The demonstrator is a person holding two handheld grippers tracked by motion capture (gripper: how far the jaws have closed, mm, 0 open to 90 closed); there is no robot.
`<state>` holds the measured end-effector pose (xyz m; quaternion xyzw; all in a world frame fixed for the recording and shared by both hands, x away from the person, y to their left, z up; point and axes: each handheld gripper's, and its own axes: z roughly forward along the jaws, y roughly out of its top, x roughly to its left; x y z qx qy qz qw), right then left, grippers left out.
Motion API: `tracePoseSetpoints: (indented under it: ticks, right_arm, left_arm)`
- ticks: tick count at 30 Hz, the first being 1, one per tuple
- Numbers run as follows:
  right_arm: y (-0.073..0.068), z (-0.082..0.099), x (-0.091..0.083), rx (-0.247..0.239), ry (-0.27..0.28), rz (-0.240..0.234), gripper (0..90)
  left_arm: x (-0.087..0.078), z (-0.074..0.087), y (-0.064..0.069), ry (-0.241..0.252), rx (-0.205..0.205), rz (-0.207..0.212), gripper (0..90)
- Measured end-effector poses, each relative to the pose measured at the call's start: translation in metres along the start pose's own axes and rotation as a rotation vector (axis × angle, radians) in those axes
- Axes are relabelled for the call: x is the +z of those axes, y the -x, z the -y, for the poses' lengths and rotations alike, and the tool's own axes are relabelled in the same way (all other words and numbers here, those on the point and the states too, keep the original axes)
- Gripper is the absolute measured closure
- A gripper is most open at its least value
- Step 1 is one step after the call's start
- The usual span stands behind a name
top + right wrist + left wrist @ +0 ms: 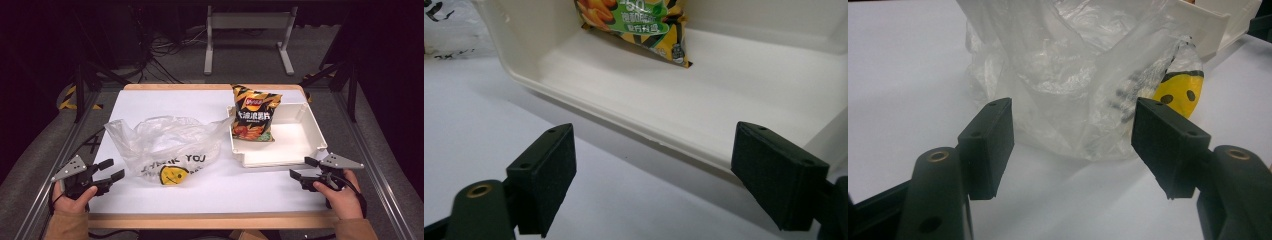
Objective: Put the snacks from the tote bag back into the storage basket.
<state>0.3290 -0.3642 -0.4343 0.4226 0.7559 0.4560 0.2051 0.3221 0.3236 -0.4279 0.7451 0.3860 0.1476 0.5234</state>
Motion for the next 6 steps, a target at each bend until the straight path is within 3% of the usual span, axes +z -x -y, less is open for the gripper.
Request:
tracePoseSetpoints:
  ticks: [3,6]
  right_arm:
    - [0.0,0.0017,0.001,-0.001,0.0,0.003,18.9]
    - [0.0004,0.0,0.0001,-0.014,0.046,-0.003,18.8]
  left_arm:
    - [0.0007,0.0008,-0.0004,0.001,-0.005,-0.006,33.8]
    - [0.0008,0.0012,-0.0008,0.005,-0.008,-0.01,33.1]
